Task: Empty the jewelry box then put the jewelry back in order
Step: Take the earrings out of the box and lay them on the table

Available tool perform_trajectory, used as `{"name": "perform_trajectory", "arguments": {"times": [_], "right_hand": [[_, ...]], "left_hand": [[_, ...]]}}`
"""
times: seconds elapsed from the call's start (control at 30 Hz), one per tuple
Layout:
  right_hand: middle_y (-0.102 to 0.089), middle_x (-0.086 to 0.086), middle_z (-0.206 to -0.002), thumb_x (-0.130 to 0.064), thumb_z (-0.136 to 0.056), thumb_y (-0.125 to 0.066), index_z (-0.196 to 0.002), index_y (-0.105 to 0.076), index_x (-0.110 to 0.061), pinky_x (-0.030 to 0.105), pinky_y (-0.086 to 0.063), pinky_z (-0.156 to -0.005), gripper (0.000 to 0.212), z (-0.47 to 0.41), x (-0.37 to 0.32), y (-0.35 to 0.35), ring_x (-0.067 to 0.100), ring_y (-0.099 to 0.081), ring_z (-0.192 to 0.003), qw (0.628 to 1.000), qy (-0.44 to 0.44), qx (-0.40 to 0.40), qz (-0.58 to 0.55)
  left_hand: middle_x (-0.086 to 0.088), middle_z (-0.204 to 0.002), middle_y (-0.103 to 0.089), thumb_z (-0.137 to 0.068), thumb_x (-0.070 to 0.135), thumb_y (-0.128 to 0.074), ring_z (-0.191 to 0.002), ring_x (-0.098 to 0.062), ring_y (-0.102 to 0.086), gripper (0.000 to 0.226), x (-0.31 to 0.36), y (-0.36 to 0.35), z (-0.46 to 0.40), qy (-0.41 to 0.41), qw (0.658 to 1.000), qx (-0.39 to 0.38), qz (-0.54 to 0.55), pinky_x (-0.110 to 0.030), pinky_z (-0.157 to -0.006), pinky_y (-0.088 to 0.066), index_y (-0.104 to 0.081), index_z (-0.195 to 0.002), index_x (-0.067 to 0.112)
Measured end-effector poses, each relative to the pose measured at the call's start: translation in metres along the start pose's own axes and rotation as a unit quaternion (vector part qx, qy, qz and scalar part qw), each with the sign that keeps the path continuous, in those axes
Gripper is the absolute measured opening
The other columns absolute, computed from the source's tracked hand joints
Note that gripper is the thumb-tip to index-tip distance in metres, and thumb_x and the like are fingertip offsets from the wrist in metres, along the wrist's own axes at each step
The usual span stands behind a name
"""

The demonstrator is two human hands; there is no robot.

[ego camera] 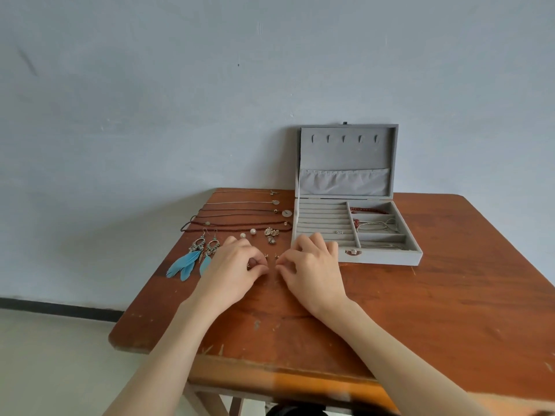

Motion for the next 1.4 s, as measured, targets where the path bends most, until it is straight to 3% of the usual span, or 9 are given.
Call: {"name": "perform_trajectory", "arguments": {"times": [0.27,0.43,0.7,0.87,1.07,1.27,1.4], "right_hand": [[-0.055,-0.005,-0.091,-0.028,-0.085,-0.060,-0.095,-0.072,-0.026,0.026,-0.027,-0.086,0.016,0.003,0.005,-0.014,0.016,-0.046,-0.099,0.996,-0.020,-0.070,-0.056],[-0.043,-0.011,-0.080,-0.027,-0.085,-0.061,-0.092,-0.072,-0.024,0.025,-0.030,-0.086,0.013,0.008,0.008,-0.015,0.014,-0.048,-0.094,0.991,-0.042,-0.088,-0.091],[-0.046,-0.009,-0.085,-0.024,-0.088,-0.057,-0.096,-0.071,-0.025,0.029,-0.031,-0.087,0.017,0.012,0.008,-0.014,0.015,-0.047,-0.098,0.988,-0.048,-0.106,-0.105],[-0.049,-0.010,-0.086,-0.022,-0.088,-0.057,-0.099,-0.070,-0.022,0.029,-0.039,-0.087,0.017,0.012,0.018,0.000,0.014,-0.051,-0.092,0.987,-0.054,-0.082,-0.130],[-0.053,-0.008,-0.083,-0.020,-0.089,-0.057,-0.095,-0.070,-0.018,0.022,-0.042,-0.069,0.015,-0.003,0.045,0.032,0.008,-0.050,-0.073,0.990,-0.051,-0.032,-0.126],[-0.055,-0.006,-0.081,-0.018,-0.089,-0.056,-0.094,-0.071,-0.015,0.033,-0.040,-0.080,0.016,-0.018,0.086,0.053,0.019,-0.054,-0.085,0.997,-0.063,-0.001,-0.055],[-0.062,0.000,-0.094,-0.022,-0.090,-0.055,-0.097,-0.071,-0.019,0.035,-0.034,-0.085,0.018,-0.025,0.111,0.048,0.022,-0.051,-0.097,0.996,-0.084,-0.016,-0.005]], "left_hand": [[0.016,-0.080,-0.047,-0.084,0.031,-0.064,-0.087,-0.005,-0.035,0.009,0.003,-0.006,0.005,-0.010,1.000,0.006,0.022,-0.019,-0.073,-0.030,-0.069,-0.088,0.025],[0.012,-0.085,-0.052,-0.085,0.029,-0.062,-0.092,-0.007,-0.037,0.011,0.009,-0.008,0.010,-0.021,0.999,0.000,0.031,-0.021,-0.077,-0.030,-0.070,-0.090,0.023],[0.011,-0.086,-0.053,-0.084,0.028,-0.063,-0.092,-0.007,-0.038,0.008,0.013,-0.008,0.014,-0.014,0.999,-0.024,0.038,-0.023,-0.080,-0.034,-0.069,-0.088,0.024],[0.015,-0.087,-0.052,-0.087,0.026,-0.059,-0.091,-0.004,-0.038,0.011,0.013,0.001,0.008,-0.006,0.999,-0.008,0.034,-0.020,-0.075,-0.031,-0.068,-0.095,0.024],[0.012,-0.090,-0.055,-0.090,0.025,-0.055,-0.091,-0.006,-0.040,0.018,0.042,0.007,-0.017,-0.054,0.998,0.019,0.027,-0.021,-0.076,-0.033,-0.066,-0.103,0.022],[0.005,-0.104,-0.060,-0.094,0.025,-0.049,-0.103,-0.010,-0.043,0.024,0.077,-0.011,-0.043,-0.118,0.993,0.015,-0.017,-0.019,-0.075,-0.029,-0.063,-0.112,0.018],[0.001,-0.109,-0.059,-0.094,0.025,-0.048,-0.107,-0.014,-0.044,0.028,0.088,-0.029,-0.061,-0.126,0.992,-0.010,-0.016,-0.024,-0.088,-0.036,-0.060,-0.118,0.016]]}}
Point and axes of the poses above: each hand's wrist, its own z-axis away from the middle knuckle, its own y-axis out of the back of the hand, x = y × z, the point moved 8 cm from there along -z, towards the middle knuckle
